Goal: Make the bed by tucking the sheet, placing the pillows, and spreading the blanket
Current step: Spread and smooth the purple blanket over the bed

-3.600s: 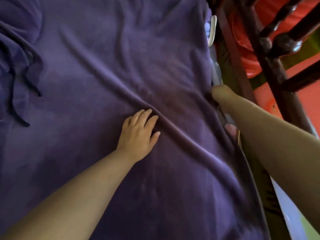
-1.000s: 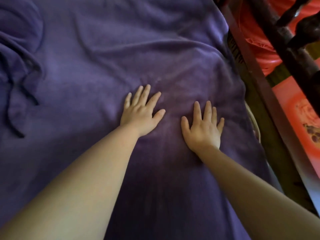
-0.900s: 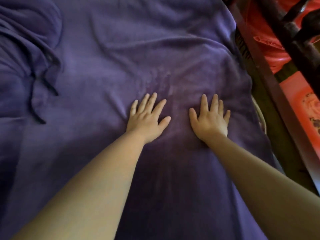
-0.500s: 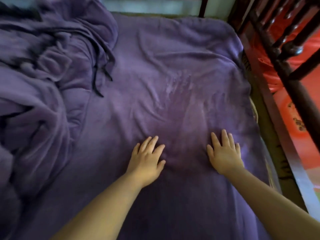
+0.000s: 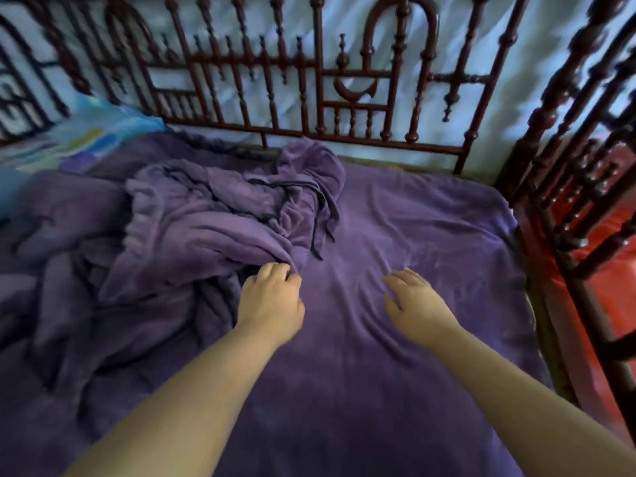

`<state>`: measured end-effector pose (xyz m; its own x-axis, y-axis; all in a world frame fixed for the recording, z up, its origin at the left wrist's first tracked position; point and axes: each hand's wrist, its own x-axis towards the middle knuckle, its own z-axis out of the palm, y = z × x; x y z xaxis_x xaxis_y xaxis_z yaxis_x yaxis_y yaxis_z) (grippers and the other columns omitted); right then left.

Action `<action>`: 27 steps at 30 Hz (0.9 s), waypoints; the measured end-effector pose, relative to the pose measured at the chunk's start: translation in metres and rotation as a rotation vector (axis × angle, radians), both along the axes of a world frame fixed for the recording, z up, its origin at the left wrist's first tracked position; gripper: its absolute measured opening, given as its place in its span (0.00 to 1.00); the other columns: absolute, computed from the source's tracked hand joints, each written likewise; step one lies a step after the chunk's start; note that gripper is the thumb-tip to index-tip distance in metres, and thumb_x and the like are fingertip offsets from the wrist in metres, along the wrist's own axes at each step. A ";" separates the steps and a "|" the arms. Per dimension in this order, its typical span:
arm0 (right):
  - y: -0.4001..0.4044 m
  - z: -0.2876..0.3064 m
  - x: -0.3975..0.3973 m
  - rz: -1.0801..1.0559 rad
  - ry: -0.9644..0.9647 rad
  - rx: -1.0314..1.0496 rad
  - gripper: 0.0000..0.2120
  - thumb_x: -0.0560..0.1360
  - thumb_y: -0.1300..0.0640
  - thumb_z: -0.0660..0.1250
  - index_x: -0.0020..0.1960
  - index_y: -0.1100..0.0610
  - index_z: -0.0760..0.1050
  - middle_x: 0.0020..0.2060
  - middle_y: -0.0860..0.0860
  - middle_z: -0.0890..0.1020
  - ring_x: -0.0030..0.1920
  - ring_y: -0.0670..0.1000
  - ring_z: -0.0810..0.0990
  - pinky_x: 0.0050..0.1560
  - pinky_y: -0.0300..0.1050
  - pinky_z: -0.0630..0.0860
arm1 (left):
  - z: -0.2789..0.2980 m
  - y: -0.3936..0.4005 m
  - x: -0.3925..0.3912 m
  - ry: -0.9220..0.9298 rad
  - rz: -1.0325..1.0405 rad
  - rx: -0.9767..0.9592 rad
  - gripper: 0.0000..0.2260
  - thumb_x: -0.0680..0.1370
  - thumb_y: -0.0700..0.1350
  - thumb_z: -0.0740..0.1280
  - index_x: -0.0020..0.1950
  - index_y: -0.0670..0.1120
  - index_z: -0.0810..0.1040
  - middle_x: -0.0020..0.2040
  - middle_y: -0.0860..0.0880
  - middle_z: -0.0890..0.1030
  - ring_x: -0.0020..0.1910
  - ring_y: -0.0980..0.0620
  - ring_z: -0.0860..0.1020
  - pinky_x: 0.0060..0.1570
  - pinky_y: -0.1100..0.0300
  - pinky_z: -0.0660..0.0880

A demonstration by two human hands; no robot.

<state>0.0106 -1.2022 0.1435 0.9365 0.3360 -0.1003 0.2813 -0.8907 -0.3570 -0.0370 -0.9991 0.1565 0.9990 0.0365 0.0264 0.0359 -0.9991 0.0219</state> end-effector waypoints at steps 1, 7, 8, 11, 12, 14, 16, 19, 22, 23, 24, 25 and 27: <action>0.013 0.019 -0.003 0.030 -0.020 0.002 0.25 0.76 0.53 0.51 0.69 0.61 0.67 0.70 0.58 0.69 0.74 0.57 0.60 0.74 0.46 0.54 | 0.019 0.013 -0.008 -0.010 0.018 0.022 0.10 0.62 0.43 0.74 0.41 0.40 0.82 0.45 0.42 0.82 0.47 0.38 0.81 0.40 0.47 0.78; 0.094 0.101 -0.013 0.094 -0.097 0.038 0.25 0.74 0.53 0.50 0.63 0.65 0.73 0.63 0.61 0.75 0.67 0.59 0.69 0.70 0.45 0.60 | 0.093 0.091 -0.034 -0.068 0.112 0.100 0.16 0.78 0.47 0.58 0.64 0.45 0.72 0.69 0.48 0.68 0.70 0.47 0.64 0.63 0.52 0.67; 0.109 0.109 -0.014 0.089 -0.108 0.054 0.20 0.77 0.56 0.53 0.62 0.65 0.74 0.62 0.61 0.76 0.65 0.59 0.71 0.67 0.45 0.62 | 0.100 0.107 -0.035 -0.076 0.117 0.093 0.16 0.78 0.47 0.58 0.64 0.45 0.72 0.69 0.48 0.68 0.70 0.47 0.64 0.63 0.52 0.67; 0.155 0.125 -0.016 0.058 -0.123 0.073 0.16 0.78 0.60 0.58 0.62 0.64 0.73 0.62 0.60 0.77 0.65 0.57 0.70 0.66 0.45 0.63 | 0.120 0.155 -0.040 -0.051 0.109 0.092 0.16 0.78 0.46 0.58 0.64 0.43 0.72 0.69 0.46 0.69 0.69 0.45 0.65 0.63 0.52 0.67; 0.166 0.128 -0.017 0.046 -0.121 0.078 0.16 0.78 0.61 0.57 0.63 0.64 0.73 0.62 0.59 0.76 0.66 0.57 0.70 0.65 0.44 0.62 | 0.123 0.167 -0.040 -0.052 0.100 0.097 0.16 0.78 0.46 0.58 0.64 0.43 0.72 0.69 0.46 0.69 0.69 0.45 0.65 0.62 0.52 0.68; 0.193 0.134 -0.018 0.031 -0.117 0.077 0.16 0.78 0.61 0.57 0.63 0.64 0.73 0.62 0.60 0.76 0.65 0.57 0.71 0.63 0.42 0.63 | 0.129 0.196 -0.041 -0.032 0.101 0.094 0.16 0.79 0.46 0.57 0.64 0.44 0.71 0.68 0.47 0.69 0.69 0.45 0.65 0.61 0.52 0.69; 0.221 0.136 -0.016 0.015 -0.104 0.082 0.15 0.78 0.60 0.57 0.60 0.64 0.75 0.61 0.60 0.77 0.62 0.58 0.73 0.60 0.44 0.65 | 0.132 0.232 -0.039 -0.007 0.083 0.104 0.16 0.79 0.47 0.57 0.65 0.44 0.70 0.70 0.47 0.68 0.69 0.46 0.65 0.60 0.52 0.69; 0.246 0.133 -0.009 0.004 -0.099 0.089 0.14 0.77 0.60 0.58 0.58 0.64 0.76 0.58 0.60 0.79 0.60 0.59 0.74 0.58 0.47 0.71 | 0.134 0.269 -0.031 0.033 0.069 0.141 0.17 0.79 0.48 0.57 0.66 0.45 0.70 0.70 0.47 0.68 0.69 0.46 0.65 0.61 0.52 0.69; 0.259 0.130 0.000 -0.020 -0.081 0.083 0.14 0.76 0.61 0.58 0.56 0.65 0.77 0.57 0.60 0.80 0.59 0.59 0.75 0.57 0.48 0.72 | 0.132 0.290 -0.014 0.053 0.097 0.099 0.17 0.79 0.48 0.57 0.67 0.46 0.69 0.69 0.47 0.69 0.69 0.46 0.66 0.61 0.52 0.70; 0.262 0.129 0.005 -0.026 -0.071 0.081 0.14 0.76 0.61 0.58 0.56 0.65 0.77 0.57 0.60 0.80 0.59 0.59 0.75 0.57 0.48 0.72 | 0.131 0.294 -0.007 0.058 0.108 0.082 0.17 0.79 0.48 0.57 0.67 0.46 0.69 0.69 0.47 0.69 0.68 0.46 0.66 0.60 0.52 0.70; 0.264 0.128 0.011 -0.033 -0.059 0.076 0.14 0.76 0.61 0.58 0.56 0.65 0.77 0.57 0.60 0.80 0.59 0.59 0.75 0.57 0.48 0.72 | 0.129 0.297 0.000 0.060 0.122 0.066 0.17 0.79 0.48 0.57 0.67 0.46 0.70 0.68 0.47 0.70 0.68 0.46 0.67 0.60 0.52 0.70; 0.265 0.127 0.019 -0.041 -0.052 0.067 0.14 0.76 0.61 0.58 0.56 0.65 0.77 0.57 0.60 0.80 0.58 0.59 0.76 0.56 0.48 0.72 | 0.127 0.299 0.009 0.066 0.136 0.053 0.17 0.79 0.48 0.57 0.66 0.45 0.70 0.68 0.47 0.71 0.67 0.45 0.67 0.59 0.51 0.71; 0.266 0.125 0.034 -0.070 -0.031 0.060 0.14 0.77 0.60 0.58 0.55 0.65 0.77 0.56 0.61 0.80 0.57 0.60 0.76 0.56 0.49 0.72 | 0.122 0.300 0.026 0.085 0.155 0.042 0.16 0.79 0.48 0.57 0.65 0.44 0.71 0.66 0.46 0.72 0.66 0.45 0.68 0.58 0.51 0.71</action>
